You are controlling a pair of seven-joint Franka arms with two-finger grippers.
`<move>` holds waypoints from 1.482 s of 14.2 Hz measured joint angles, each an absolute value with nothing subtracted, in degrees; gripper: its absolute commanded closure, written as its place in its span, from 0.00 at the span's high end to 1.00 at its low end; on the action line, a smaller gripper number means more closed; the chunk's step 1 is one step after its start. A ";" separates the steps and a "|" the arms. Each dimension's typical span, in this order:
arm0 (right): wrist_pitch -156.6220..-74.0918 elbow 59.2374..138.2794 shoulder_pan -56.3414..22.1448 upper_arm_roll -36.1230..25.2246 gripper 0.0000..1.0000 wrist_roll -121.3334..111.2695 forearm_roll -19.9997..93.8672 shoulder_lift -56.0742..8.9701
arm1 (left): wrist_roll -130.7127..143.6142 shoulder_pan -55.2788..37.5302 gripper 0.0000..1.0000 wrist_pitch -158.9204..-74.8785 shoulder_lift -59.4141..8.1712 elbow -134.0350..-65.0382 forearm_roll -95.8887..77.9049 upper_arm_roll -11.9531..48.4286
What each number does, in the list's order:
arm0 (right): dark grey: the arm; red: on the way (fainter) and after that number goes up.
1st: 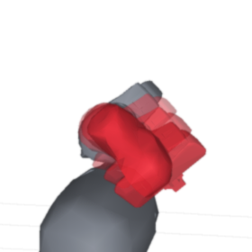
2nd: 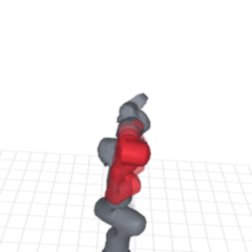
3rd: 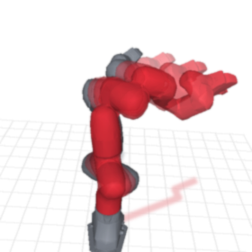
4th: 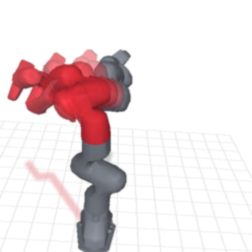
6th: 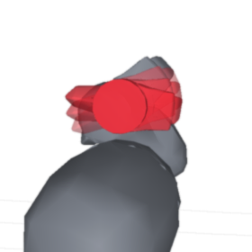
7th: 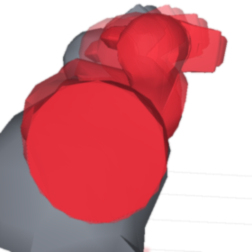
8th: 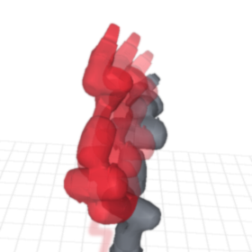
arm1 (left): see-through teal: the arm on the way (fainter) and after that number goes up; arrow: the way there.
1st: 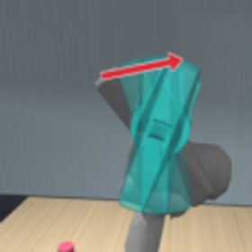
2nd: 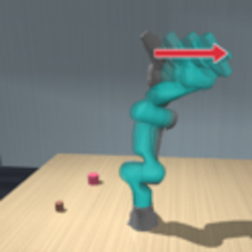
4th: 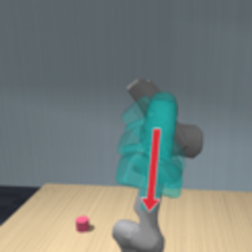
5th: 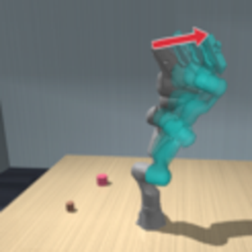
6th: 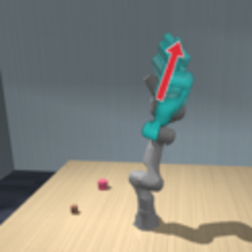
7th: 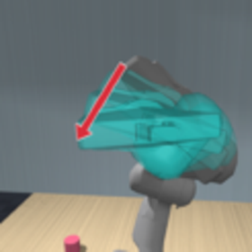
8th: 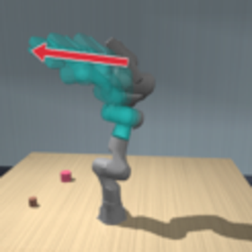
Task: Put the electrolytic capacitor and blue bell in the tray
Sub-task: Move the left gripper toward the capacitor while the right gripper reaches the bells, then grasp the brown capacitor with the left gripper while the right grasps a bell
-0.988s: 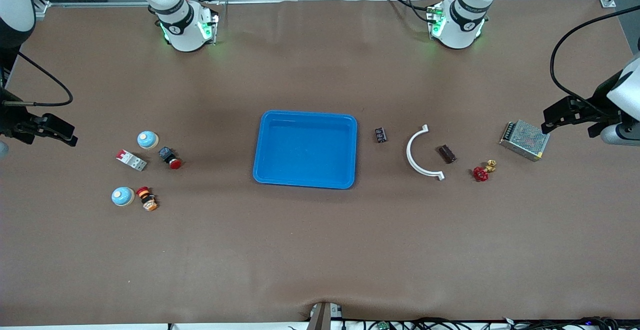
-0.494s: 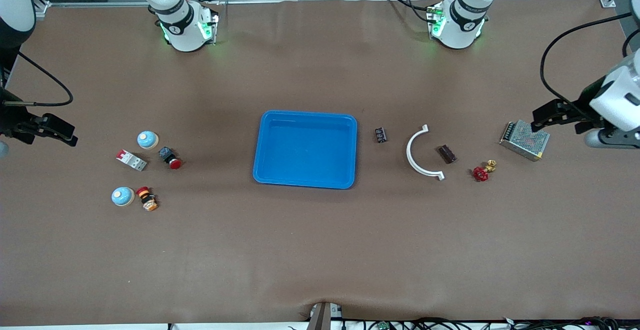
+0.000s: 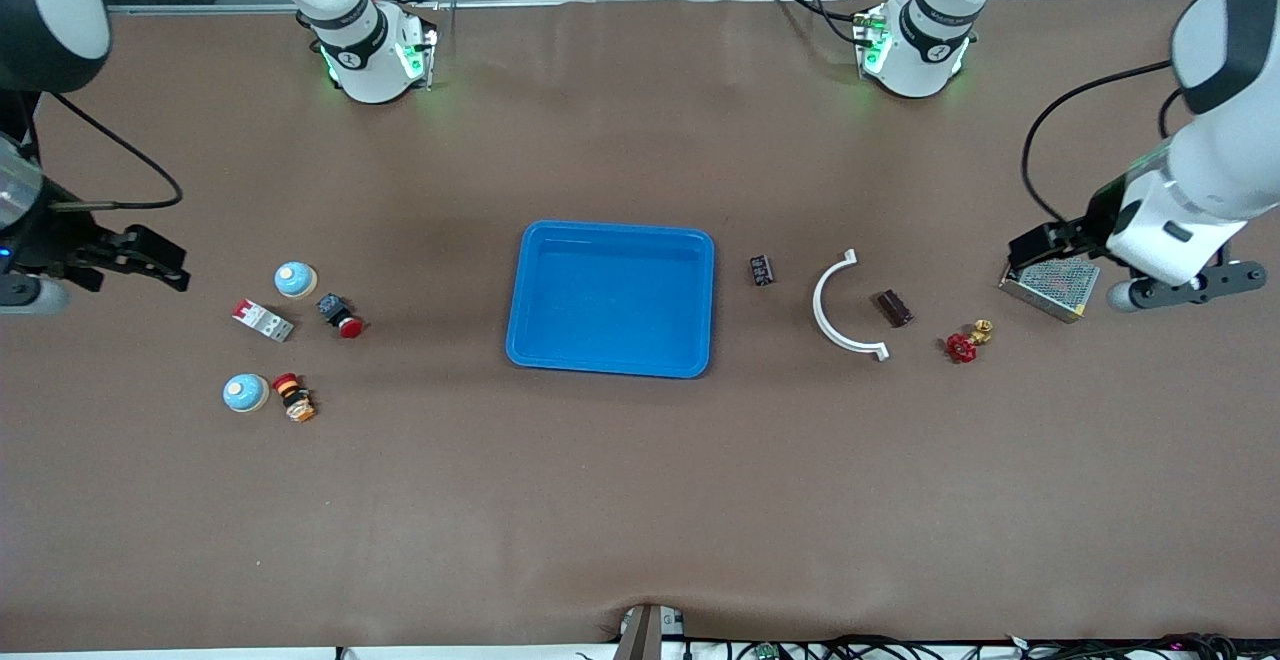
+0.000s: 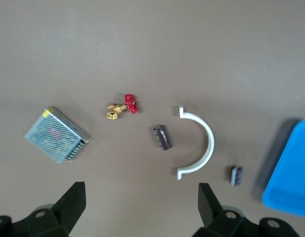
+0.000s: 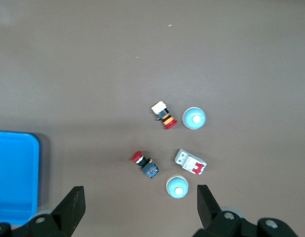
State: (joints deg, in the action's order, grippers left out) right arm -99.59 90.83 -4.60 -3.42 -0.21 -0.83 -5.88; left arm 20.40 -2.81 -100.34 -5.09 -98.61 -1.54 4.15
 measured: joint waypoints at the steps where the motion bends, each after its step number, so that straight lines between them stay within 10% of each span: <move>1: -99.58 91.00 -5.89 -3.33 1.00 -0.21 -0.83 -6.38 | 24.04 -2.82 1.00 -103.48 -5.05 -101.11 -1.54 5.21; 7: -103.51 91.69 -8.26 -3.56 1.00 -9.55 -2.74 -13.70 | 29.68 -2.71 1.00 -119.23 -5.01 -115.52 -1.54 7.74; 12: -115.91 91.89 5.68 -4.50 1.00 -49.67 -1.40 -22.85 | 37.31 -2.49 1.00 -133.62 -5.41 -127.60 -1.54 7.70; 21: -120.97 91.72 7.09 -4.10 1.00 -68.86 -1.10 -32.26 | 45.05 -3.50 1.00 -147.90 -13.24 -131.79 -1.54 7.85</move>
